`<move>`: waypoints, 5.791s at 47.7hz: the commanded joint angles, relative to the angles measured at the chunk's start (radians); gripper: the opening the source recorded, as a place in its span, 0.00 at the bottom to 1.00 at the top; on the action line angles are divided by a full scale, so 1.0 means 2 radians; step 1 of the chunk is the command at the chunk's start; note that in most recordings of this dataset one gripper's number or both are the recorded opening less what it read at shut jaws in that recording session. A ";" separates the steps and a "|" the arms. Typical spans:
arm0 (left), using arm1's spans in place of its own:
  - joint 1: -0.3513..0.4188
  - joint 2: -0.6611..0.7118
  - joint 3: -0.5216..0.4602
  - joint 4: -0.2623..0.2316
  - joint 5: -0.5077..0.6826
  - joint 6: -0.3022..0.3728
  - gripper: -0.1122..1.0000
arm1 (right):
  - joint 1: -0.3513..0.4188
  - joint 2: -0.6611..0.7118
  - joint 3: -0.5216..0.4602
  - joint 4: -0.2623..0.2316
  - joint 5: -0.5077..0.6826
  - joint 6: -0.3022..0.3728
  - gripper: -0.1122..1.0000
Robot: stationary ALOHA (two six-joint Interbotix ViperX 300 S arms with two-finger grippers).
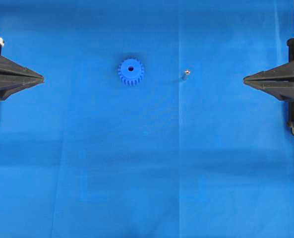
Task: Insert the shaft placed at a random location into the center hole of the small gear at another random location.
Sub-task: 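Move the right gripper open toward the silver shaft, then lower the right gripper around the silver shaft and close on it, then lift the shaft and carry it left over the blue gear's center hole, then lower the held shaft into the blue gear's center hole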
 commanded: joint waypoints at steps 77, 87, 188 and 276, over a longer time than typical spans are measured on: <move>-0.002 -0.003 -0.001 0.000 -0.002 -0.005 0.10 | -0.087 0.504 -0.038 0.123 -0.232 -0.003 0.75; -0.002 -0.003 0.000 -0.001 -0.002 -0.005 0.10 | -0.087 0.505 -0.038 0.124 -0.229 -0.005 0.43; -0.002 -0.018 0.001 0.000 0.024 -0.006 0.10 | -0.090 0.534 -0.291 0.094 -0.038 -0.022 0.13; -0.002 -0.018 0.002 0.000 0.025 -0.008 0.10 | -0.094 0.614 -0.301 0.098 -0.063 -0.018 0.13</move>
